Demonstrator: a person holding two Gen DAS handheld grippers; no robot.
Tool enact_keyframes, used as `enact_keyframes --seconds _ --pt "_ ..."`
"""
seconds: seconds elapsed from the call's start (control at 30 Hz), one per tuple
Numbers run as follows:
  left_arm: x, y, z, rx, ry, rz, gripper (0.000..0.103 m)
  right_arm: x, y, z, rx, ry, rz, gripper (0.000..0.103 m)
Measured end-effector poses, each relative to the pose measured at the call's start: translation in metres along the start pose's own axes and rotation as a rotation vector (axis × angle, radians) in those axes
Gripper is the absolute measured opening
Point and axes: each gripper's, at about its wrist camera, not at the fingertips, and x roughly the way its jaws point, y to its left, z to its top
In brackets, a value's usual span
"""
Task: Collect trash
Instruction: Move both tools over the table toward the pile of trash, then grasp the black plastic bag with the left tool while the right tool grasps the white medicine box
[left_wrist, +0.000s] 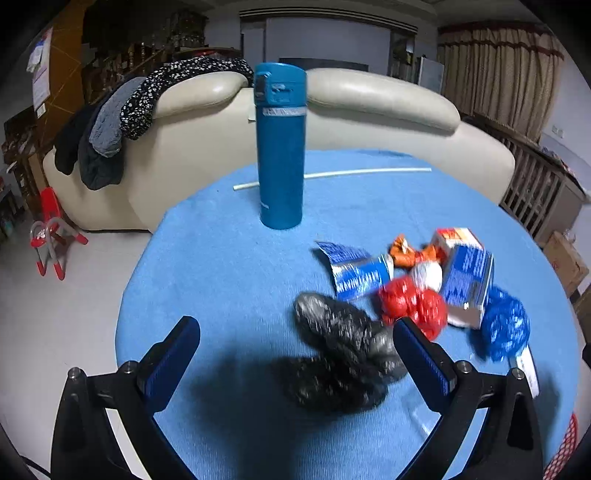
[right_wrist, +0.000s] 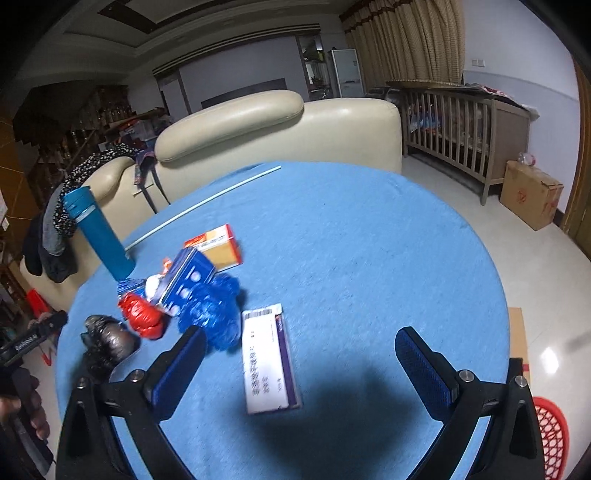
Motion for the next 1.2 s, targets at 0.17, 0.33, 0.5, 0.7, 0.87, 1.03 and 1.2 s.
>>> enact_keyframes --seconds 0.17,0.33,0.5,0.7,0.87,1.03,1.2 --pt "-0.007 -0.008 -0.012 0.012 0.005 -0.028 0.103 -0.008 0.007 -0.007 -0.016 0.005 0.013 0.103" --pt "-0.009 -0.011 -0.014 0.021 0.009 -0.034 0.103 -0.009 0.010 -0.010 -0.021 0.010 0.019 0.103" --pt "-0.007 -0.011 -0.015 0.022 0.022 -0.032 0.103 -0.008 0.012 -0.014 -0.025 0.022 0.023 0.103" --pt "-0.007 -0.011 -0.015 0.022 0.026 -0.035 0.103 -0.008 0.014 -0.016 -0.032 0.026 0.028 0.103" --pt "-0.007 -0.012 -0.015 0.023 0.025 -0.036 0.103 -0.007 0.016 -0.016 -0.036 0.027 0.029 0.103" --pt "-0.007 -0.012 -0.014 0.023 0.025 -0.038 0.103 -0.007 0.016 -0.017 -0.037 0.027 0.029 0.103" --pt "-0.007 -0.014 -0.014 0.028 0.026 -0.039 0.103 -0.006 0.017 -0.017 -0.040 0.029 0.031 0.103"
